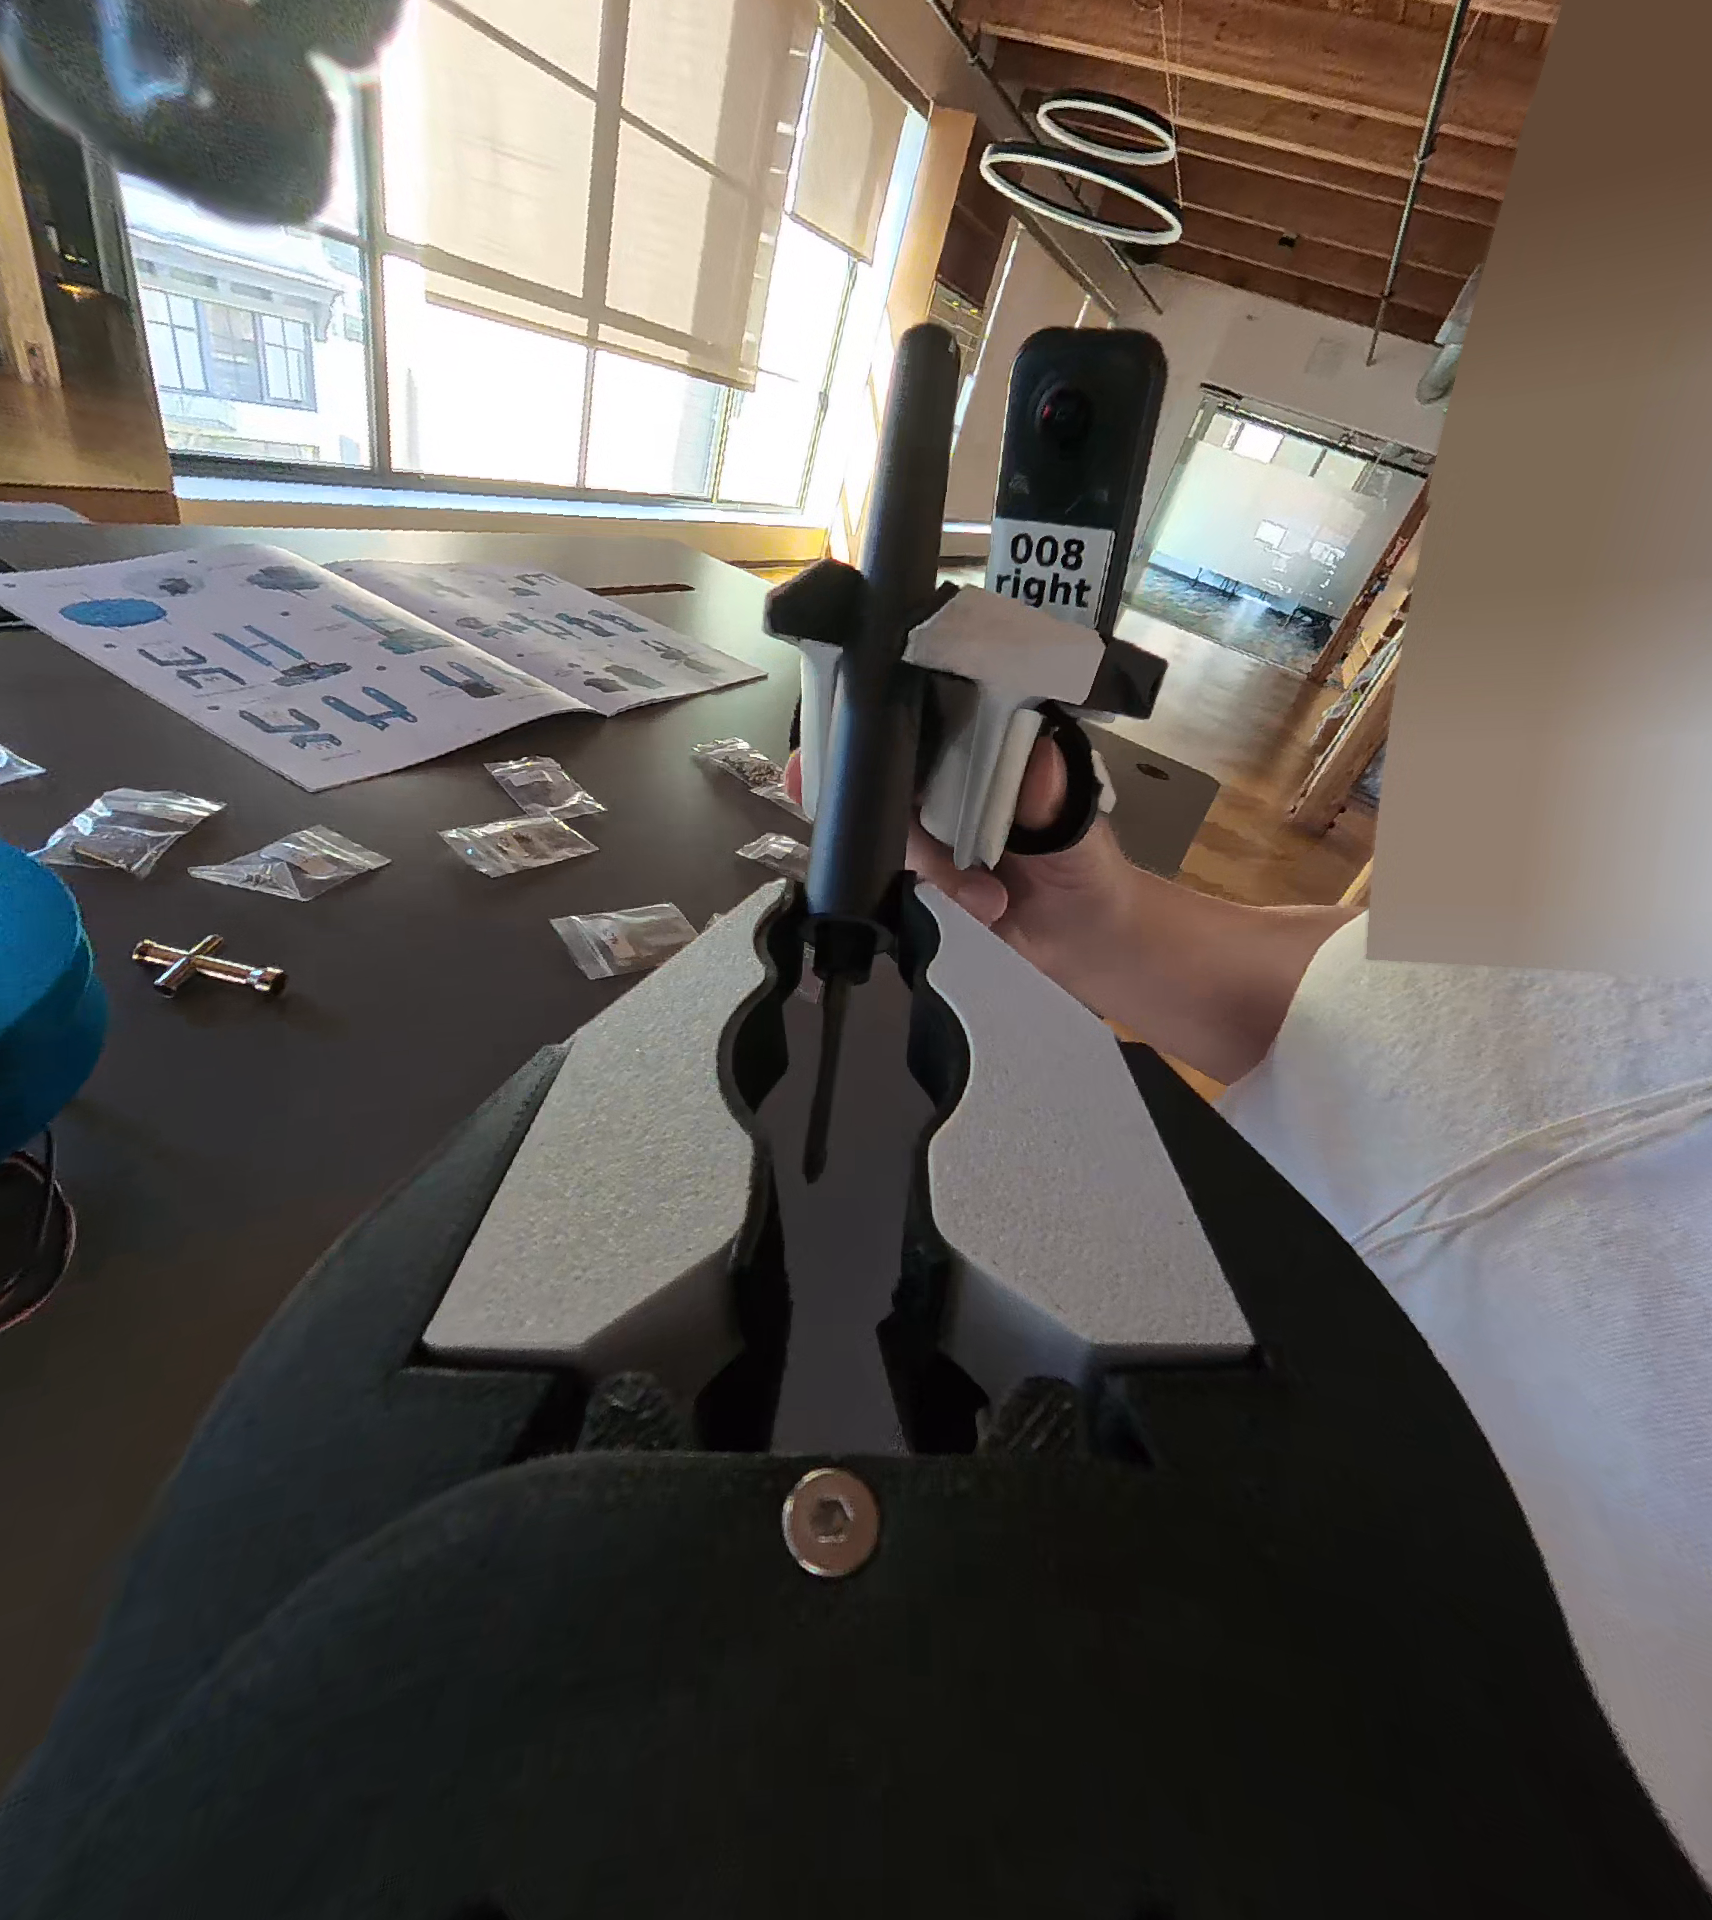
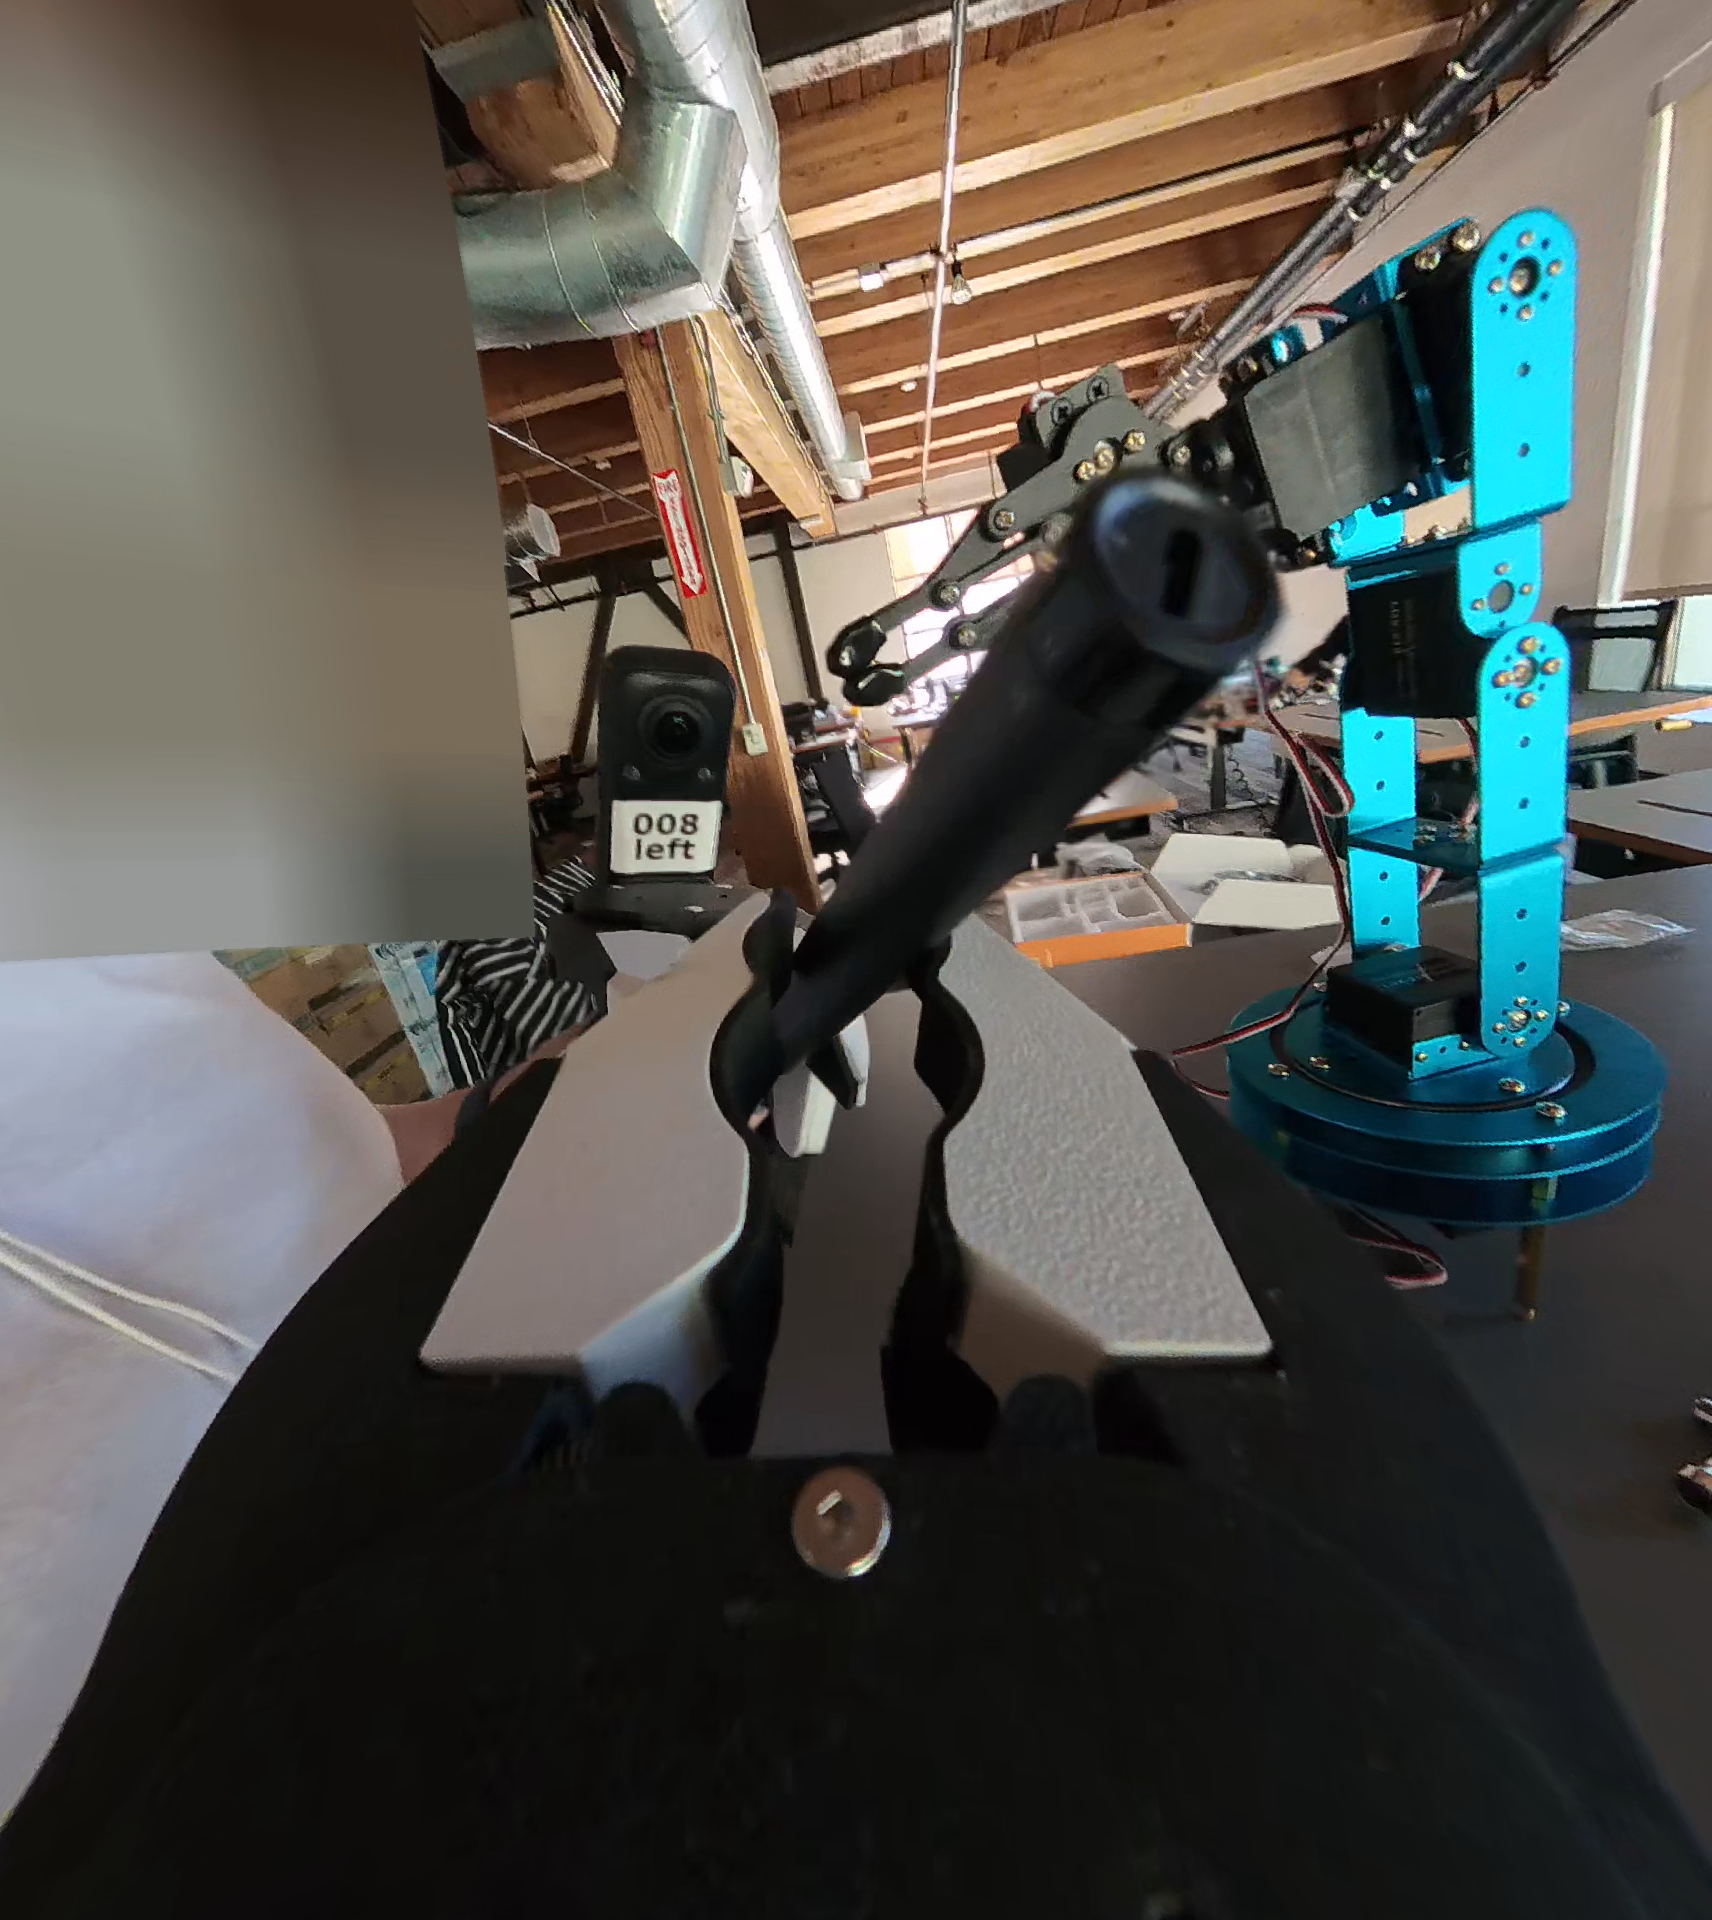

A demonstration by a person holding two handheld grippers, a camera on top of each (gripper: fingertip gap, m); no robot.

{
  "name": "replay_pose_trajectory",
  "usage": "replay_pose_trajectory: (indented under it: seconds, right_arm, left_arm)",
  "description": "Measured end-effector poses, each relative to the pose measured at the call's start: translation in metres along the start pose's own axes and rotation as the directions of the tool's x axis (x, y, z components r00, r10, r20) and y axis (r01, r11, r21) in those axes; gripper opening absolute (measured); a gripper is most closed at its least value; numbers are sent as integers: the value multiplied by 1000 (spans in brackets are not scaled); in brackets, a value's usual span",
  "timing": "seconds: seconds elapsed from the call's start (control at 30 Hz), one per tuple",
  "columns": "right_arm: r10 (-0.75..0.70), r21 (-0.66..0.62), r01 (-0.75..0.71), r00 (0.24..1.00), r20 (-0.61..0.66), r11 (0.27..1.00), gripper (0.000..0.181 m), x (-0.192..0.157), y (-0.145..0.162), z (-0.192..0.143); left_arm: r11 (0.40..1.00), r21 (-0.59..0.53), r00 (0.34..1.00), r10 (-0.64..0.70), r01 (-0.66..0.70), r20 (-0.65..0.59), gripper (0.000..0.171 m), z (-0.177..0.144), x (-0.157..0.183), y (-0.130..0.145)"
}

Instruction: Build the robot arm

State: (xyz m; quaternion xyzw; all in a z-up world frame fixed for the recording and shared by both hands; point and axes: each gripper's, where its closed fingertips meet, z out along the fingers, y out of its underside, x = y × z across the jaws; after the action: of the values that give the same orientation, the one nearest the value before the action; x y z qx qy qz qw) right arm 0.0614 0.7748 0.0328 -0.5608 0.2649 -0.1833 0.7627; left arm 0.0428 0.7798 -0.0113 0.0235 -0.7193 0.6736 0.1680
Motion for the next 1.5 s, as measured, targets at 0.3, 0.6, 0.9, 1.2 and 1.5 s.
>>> replay_pose_trajectory:
  seconds: [0.3,0.6,0.9,1.2,1.5]
  right_arm:
    - [164,64,-172,980,116,983,16,-4,-12,-6]
    - [114,90,-124,988,101,988,16,-2,-15,-13]
    - [48,-32,-43,986,160,999,16,-15,-7,-9]
    - [-10,-190,17,999,37,982,28,-1,-2,-15]
    - [74,-356,-59,997,29,933,27,0,15,-26]
  left_arm:
    - [1000,10,1000,-1,1,-24,16,10,5,-2]
    - [1000,-13,1000,12,-12,-21,16,17,5,-3]
    - [952,-226,977,190,-207,-93,29,26,11,3]
    - [990,-117,994,73,-82,-79,15,39,8,-2]
    - [987,-127,993,94,-102,-64,15,36,4,7]
